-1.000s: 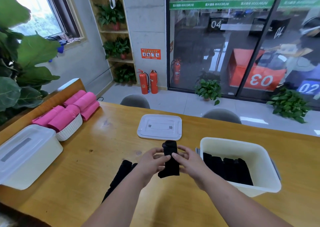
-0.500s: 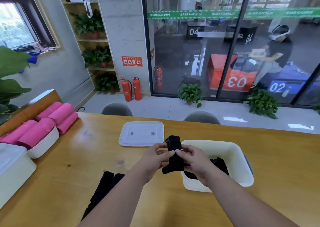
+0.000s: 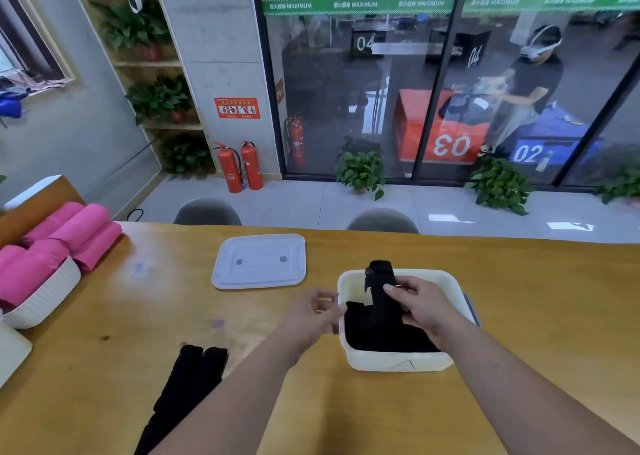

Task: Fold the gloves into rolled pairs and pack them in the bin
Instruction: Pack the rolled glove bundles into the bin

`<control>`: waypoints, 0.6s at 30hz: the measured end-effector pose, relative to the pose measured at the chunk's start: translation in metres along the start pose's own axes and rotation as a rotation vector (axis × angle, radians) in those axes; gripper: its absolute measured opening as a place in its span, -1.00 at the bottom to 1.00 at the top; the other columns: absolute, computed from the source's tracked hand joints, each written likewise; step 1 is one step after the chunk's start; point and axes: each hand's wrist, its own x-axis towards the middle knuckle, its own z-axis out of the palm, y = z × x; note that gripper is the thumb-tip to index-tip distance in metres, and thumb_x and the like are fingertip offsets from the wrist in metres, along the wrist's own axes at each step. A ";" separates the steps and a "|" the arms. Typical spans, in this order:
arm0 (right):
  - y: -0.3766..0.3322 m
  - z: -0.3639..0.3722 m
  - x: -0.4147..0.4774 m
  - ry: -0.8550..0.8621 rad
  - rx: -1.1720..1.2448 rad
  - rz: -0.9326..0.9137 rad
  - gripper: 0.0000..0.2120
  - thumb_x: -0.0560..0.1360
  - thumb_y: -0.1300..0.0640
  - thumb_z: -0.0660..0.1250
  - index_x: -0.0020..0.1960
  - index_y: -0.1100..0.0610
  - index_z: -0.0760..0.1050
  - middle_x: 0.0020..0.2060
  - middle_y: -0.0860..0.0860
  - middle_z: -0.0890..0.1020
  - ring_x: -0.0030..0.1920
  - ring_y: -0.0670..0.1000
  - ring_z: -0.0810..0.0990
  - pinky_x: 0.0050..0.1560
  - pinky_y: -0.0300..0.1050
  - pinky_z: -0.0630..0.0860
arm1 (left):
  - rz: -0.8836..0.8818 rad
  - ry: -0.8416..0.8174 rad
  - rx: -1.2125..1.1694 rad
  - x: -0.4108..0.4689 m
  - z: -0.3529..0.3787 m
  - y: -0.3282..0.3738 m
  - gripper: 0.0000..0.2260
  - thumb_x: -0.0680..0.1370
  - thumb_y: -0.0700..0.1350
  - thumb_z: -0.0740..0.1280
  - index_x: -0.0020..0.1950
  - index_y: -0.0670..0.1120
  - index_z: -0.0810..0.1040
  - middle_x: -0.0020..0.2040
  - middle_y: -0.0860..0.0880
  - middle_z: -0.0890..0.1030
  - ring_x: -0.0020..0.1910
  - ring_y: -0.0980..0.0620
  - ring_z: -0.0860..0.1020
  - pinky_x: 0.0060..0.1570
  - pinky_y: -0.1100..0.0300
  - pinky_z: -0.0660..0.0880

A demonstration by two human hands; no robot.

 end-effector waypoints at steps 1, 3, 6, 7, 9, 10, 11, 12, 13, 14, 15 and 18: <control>0.002 -0.009 0.002 0.023 -0.033 0.007 -0.76 0.62 0.17 0.46 0.28 0.10 0.63 0.07 0.04 0.77 0.08 0.03 0.76 -0.02 -0.06 0.71 | -0.003 0.016 0.023 0.001 0.000 -0.003 -0.70 0.53 0.05 0.55 0.22 0.08 0.61 0.05 -0.05 0.73 -0.06 0.03 0.73 0.11 0.03 0.66; 0.006 -0.024 0.007 0.077 -0.118 0.021 -0.78 0.61 0.15 0.47 0.25 0.08 0.63 0.03 0.01 0.78 0.03 0.01 0.77 -0.07 -0.08 0.67 | -0.005 0.050 0.077 0.003 0.001 -0.011 -0.70 0.51 0.07 0.55 0.20 0.13 0.60 0.04 0.01 0.73 -0.07 0.12 0.71 0.15 0.01 0.64; 0.019 -0.038 0.019 0.157 -0.257 0.048 -0.79 0.59 0.12 0.51 0.21 0.06 0.64 0.01 0.00 0.76 0.01 0.03 0.75 -0.04 -0.03 0.66 | -0.012 0.101 0.156 0.006 0.002 -0.020 -0.62 0.48 0.10 0.57 0.25 0.20 0.57 0.11 0.11 0.67 0.00 0.11 0.68 0.09 0.06 0.64; 0.025 -0.039 0.024 0.172 -0.316 0.053 -0.79 0.57 0.10 0.52 0.19 0.04 0.64 0.03 -0.01 0.75 0.02 0.04 0.73 0.01 0.01 0.66 | -0.011 0.111 0.179 0.007 0.003 -0.022 -0.58 0.48 0.10 0.58 0.28 0.21 0.55 0.14 0.12 0.64 0.02 0.10 0.66 0.06 0.09 0.63; 0.035 -0.038 0.033 0.186 -0.449 0.063 -0.82 0.55 0.04 0.53 0.14 -0.01 0.65 0.03 -0.04 0.72 0.06 0.02 0.70 0.12 0.04 0.64 | -0.007 0.117 0.211 0.008 0.004 -0.026 -0.51 0.47 0.09 0.60 0.34 0.22 0.52 0.18 0.13 0.59 0.02 0.10 0.65 0.03 0.13 0.62; 0.041 -0.035 0.037 0.188 -0.509 0.070 -0.82 0.55 0.01 0.53 0.13 -0.01 0.66 0.03 -0.06 0.71 0.07 0.01 0.68 0.13 0.02 0.63 | -0.005 0.115 0.229 0.008 0.005 -0.027 -0.47 0.46 0.08 0.61 0.37 0.23 0.51 0.19 0.13 0.57 0.02 0.11 0.65 0.00 0.16 0.61; 0.047 -0.031 0.041 0.183 -0.557 0.084 -0.80 0.54 -0.01 0.53 0.13 -0.01 0.67 0.04 -0.07 0.71 0.08 0.00 0.67 0.14 0.01 0.61 | -0.006 0.112 0.254 0.008 0.006 -0.029 -0.43 0.45 0.08 0.62 0.40 0.24 0.49 0.19 0.14 0.56 0.02 0.12 0.64 -0.02 0.18 0.59; 0.052 -0.026 0.044 0.174 -0.591 0.099 -0.80 0.53 -0.03 0.53 0.12 -0.01 0.67 0.03 -0.07 0.71 0.08 0.00 0.67 0.15 0.01 0.60 | -0.007 0.108 0.284 0.008 0.006 -0.031 -0.41 0.44 0.10 0.62 0.41 0.26 0.47 0.19 0.16 0.55 0.03 0.14 0.62 -0.05 0.21 0.57; 0.056 -0.020 0.047 0.161 -0.611 0.108 -0.83 0.52 -0.03 0.53 0.08 -0.02 0.68 0.00 -0.08 0.72 0.07 0.00 0.67 0.16 0.03 0.61 | -0.007 0.106 0.311 0.008 0.006 -0.032 -0.39 0.44 0.11 0.62 0.43 0.27 0.45 0.20 0.17 0.55 0.05 0.16 0.61 -0.06 0.23 0.54; 0.060 -0.015 0.050 0.151 -0.628 0.114 -0.86 0.51 -0.04 0.53 0.04 -0.05 0.68 -0.02 -0.09 0.72 0.05 0.00 0.68 0.18 0.07 0.61 | -0.007 0.106 0.328 0.008 0.007 -0.034 -0.37 0.44 0.13 0.61 0.44 0.28 0.44 0.21 0.17 0.54 0.06 0.17 0.59 -0.06 0.23 0.53; 0.064 -0.008 0.053 0.143 -0.638 0.115 -0.86 0.49 -0.05 0.54 0.01 -0.07 0.67 -0.04 -0.10 0.73 0.04 0.00 0.68 0.19 0.10 0.62 | -0.007 0.106 0.336 0.008 0.006 -0.035 -0.37 0.44 0.14 0.61 0.45 0.29 0.43 0.21 0.17 0.53 0.07 0.17 0.58 -0.05 0.22 0.53; 0.069 0.009 0.057 0.140 -0.682 0.137 -0.79 0.51 -0.06 0.53 0.10 -0.04 0.66 0.02 -0.09 0.70 0.06 0.00 0.66 0.16 0.05 0.61 | -0.010 0.109 0.340 0.006 0.006 -0.036 -0.38 0.46 0.15 0.60 0.45 0.28 0.41 0.23 0.16 0.50 0.09 0.16 0.56 -0.01 0.21 0.53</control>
